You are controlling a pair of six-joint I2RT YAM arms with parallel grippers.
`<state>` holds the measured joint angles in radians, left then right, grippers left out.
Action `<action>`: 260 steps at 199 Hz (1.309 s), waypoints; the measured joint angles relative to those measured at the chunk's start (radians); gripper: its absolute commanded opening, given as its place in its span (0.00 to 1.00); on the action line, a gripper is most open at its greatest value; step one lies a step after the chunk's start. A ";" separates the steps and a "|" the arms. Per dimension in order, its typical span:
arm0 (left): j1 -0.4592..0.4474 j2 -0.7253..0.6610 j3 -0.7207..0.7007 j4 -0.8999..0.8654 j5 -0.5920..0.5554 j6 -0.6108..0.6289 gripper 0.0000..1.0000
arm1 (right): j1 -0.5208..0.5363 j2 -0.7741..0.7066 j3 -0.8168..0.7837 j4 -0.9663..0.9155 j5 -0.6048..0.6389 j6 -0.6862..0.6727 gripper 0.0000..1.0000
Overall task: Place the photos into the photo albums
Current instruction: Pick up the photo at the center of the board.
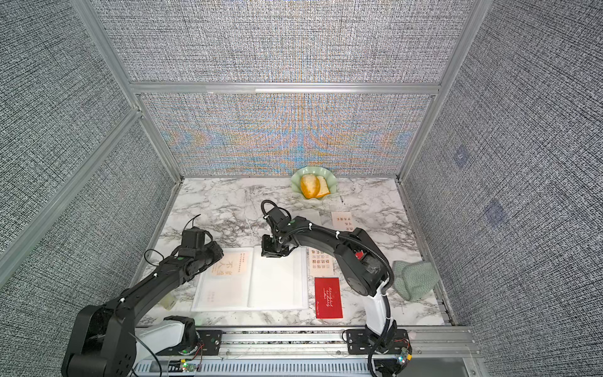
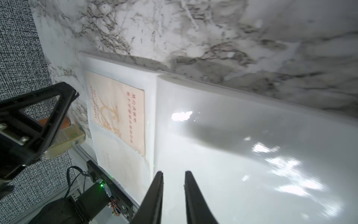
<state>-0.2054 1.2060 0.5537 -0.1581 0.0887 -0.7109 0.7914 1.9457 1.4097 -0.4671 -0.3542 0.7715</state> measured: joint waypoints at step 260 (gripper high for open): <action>-0.423 1.026 1.098 -0.092 0.203 0.143 0.19 | -0.548 -0.011 -0.032 -0.097 0.163 -0.246 0.24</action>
<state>-0.6289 2.2318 1.6520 -0.2501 0.2913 -0.5682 0.2432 1.9350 1.3777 -0.5636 -0.1917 0.5251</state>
